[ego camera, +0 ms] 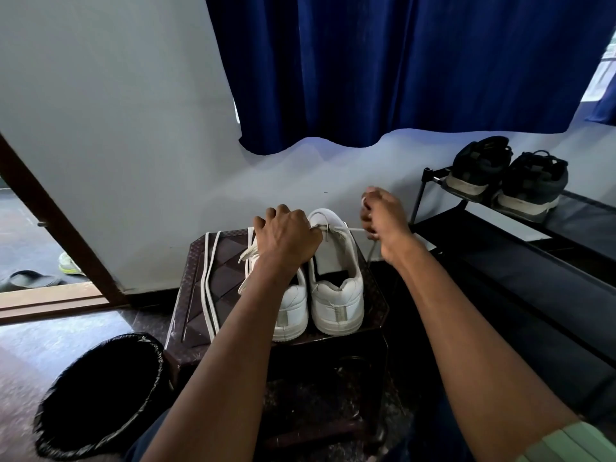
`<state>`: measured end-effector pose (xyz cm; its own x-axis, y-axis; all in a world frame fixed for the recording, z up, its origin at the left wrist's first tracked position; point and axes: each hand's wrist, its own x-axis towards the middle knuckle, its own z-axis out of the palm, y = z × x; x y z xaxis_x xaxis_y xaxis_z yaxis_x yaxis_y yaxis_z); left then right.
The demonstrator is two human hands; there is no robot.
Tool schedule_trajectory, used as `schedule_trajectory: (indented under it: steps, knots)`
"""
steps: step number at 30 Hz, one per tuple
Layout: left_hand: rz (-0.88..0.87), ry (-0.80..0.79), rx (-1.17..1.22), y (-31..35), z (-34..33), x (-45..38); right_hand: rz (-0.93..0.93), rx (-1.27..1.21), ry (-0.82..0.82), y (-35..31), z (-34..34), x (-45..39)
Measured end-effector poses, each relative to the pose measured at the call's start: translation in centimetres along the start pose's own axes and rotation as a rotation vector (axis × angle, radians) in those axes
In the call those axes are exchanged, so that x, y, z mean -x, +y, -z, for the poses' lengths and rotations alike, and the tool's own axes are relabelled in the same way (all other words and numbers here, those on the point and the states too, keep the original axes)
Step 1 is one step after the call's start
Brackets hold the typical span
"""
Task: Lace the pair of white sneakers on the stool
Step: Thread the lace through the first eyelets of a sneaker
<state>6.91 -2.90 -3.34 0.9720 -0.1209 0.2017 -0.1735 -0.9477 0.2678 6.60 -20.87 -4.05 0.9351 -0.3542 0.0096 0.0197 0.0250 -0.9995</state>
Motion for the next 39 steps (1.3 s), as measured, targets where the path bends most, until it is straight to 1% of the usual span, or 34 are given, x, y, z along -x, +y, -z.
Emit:
schedule_trajectory:
  steps: [1,2,3,5,7,8,12,16,18,20,21,22,23,24,25,26,27,28,29,30,32,33,34,35,36,37,39]
  knots:
    - [0.003,0.009,0.029,0.0,0.0,0.0,0.063,0.266,0.010,0.4,-0.1,0.2]
    - [0.006,0.021,0.070,-0.1,-0.1,0.1,0.112,0.478,-0.004,0.7,-0.2,0.3]
    - [-0.007,0.033,0.114,-0.2,-0.1,0.1,0.145,0.635,-0.035,1.1,-0.3,0.3]
    - [-0.105,0.023,0.154,-0.4,-0.1,0.1,0.184,0.838,-0.066,1.5,-0.5,0.2]
    - [-0.199,-0.024,0.134,-0.6,-0.1,0.0,0.193,0.884,-0.057,1.6,-0.6,0.1]
    - [-0.216,-0.052,0.120,-0.6,0.0,-0.1,0.191,0.829,-0.058,1.6,-0.7,0.0]
    - [-0.206,-0.123,0.068,-0.6,0.1,-0.4,0.115,0.448,-0.024,1.3,-0.9,0.5]
    - [-0.049,-0.069,-0.017,-0.1,0.3,-0.1,0.043,0.107,-0.001,0.4,-1.2,1.4]
    - [-0.010,-0.057,-0.014,-0.1,0.2,0.0,0.012,-0.053,0.004,0.2,-1.3,1.4]
    - [-0.018,-0.033,0.027,-0.1,0.1,0.0,-0.024,-0.087,0.028,0.5,-1.3,0.9]
    - [-0.022,-0.011,0.053,-0.2,0.0,0.0,-0.026,0.002,0.058,0.6,-1.3,0.7]
    - [-0.020,0.009,0.080,-0.3,0.0,0.0,0.007,0.181,0.090,0.8,-1.1,0.5]
    - [-0.013,0.021,0.105,-0.2,0.0,0.1,0.068,0.414,0.111,0.9,-1.0,0.4]
    - [-0.005,0.018,0.125,-0.2,0.0,0.1,0.123,0.633,0.107,1.0,-0.8,0.3]
    - [0.000,0.002,0.139,-0.1,0.0,0.1,0.155,0.783,0.082,1.2,-0.6,0.3]
    - [0.007,-0.022,0.150,0.0,0.1,0.2,0.168,0.850,0.050,1.2,-0.6,0.4]
    - [0.015,-0.044,0.159,0.1,0.2,0.3,0.171,0.848,0.022,1.3,-0.7,0.6]
    - [0.022,-0.056,0.165,0.1,0.3,0.3,0.168,0.764,0.005,1.3,-0.9,0.8]
    - [0.027,-0.059,0.166,0.1,0.3,0.3,0.161,0.575,0.001,1.2,-1.1,0.8]
    - [0.028,-0.056,0.164,0.1,0.3,0.3,0.144,0.329,0.015,0.8,-1.3,1.0]
    - [0.025,-0.049,0.161,0.1,0.2,0.2,0.049,-0.169,0.049,-0.4,-1.3,1.1]
    - [0.020,-0.049,0.162,0.1,0.1,0.2,0.001,-0.348,0.031,-0.9,-1.1,1.0]
    - [0.015,-0.048,0.164,0.0,0.0,0.1,-0.024,-0.428,0.007,-1.0,-0.7,0.8]
    - [0.011,-0.046,0.166,0.0,0.0,0.1,-0.019,-0.392,-0.012,-1.1,-0.3,0.7]
    - [0.008,-0.044,0.168,0.0,-0.1,0.1,0.019,-0.227,-0.015,-0.9,0.1,0.4]
    - [0.008,-0.044,0.169,0.0,0.0,0.1,0.087,0.045,-0.011,-0.4,0.4,0.2]
    - [0.012,-0.048,0.172,0.0,0.0,0.1,0.204,0.681,0.006,0.7,0.6,0.1]
